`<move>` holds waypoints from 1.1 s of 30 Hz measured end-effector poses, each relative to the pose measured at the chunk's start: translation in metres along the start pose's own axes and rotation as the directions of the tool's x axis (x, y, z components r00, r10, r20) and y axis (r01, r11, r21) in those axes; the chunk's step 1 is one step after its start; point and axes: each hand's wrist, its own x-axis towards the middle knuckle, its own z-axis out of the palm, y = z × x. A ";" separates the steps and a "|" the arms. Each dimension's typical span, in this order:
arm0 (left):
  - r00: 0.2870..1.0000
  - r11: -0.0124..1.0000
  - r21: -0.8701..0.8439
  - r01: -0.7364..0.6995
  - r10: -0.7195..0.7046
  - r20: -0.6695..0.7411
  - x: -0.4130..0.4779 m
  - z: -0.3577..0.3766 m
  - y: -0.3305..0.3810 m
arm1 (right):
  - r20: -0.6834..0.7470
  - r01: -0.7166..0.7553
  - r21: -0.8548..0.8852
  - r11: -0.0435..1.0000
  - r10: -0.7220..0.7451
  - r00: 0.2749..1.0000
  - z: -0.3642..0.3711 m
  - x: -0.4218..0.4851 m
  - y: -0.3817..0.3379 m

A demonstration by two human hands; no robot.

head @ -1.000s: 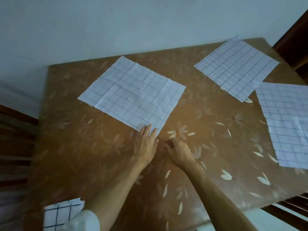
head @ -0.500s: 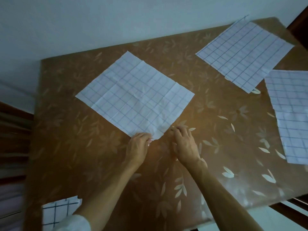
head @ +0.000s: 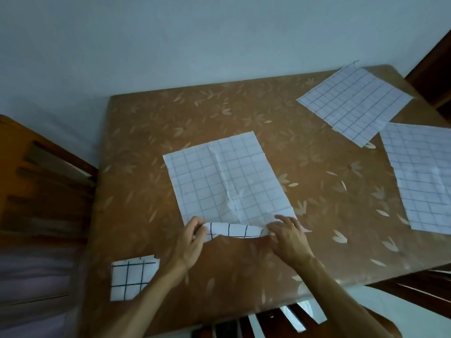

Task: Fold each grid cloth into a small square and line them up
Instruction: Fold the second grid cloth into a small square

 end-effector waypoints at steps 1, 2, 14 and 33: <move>1.000 1.000 -0.002 0.001 -0.001 -0.019 -0.006 -0.009 -0.001 | 0.023 -0.002 -0.001 1.000 0.002 1.000 -0.003 -0.010 -0.004; 0.999 1.000 -0.002 -0.013 0.013 -0.034 -0.013 -0.017 -0.002 | 0.044 -0.007 -0.005 1.000 0.007 0.999 -0.006 -0.019 -0.008; 0.995 0.997 0.017 -0.071 0.072 -0.071 -0.102 -0.077 -0.014 | 0.260 -0.137 0.127 0.982 0.100 0.960 -0.040 -0.105 -0.046; 0.976 0.978 -0.176 0.108 -0.071 0.205 -0.156 -0.100 -0.018 | 0.215 -0.322 0.501 0.804 0.245 0.946 -0.090 -0.143 -0.026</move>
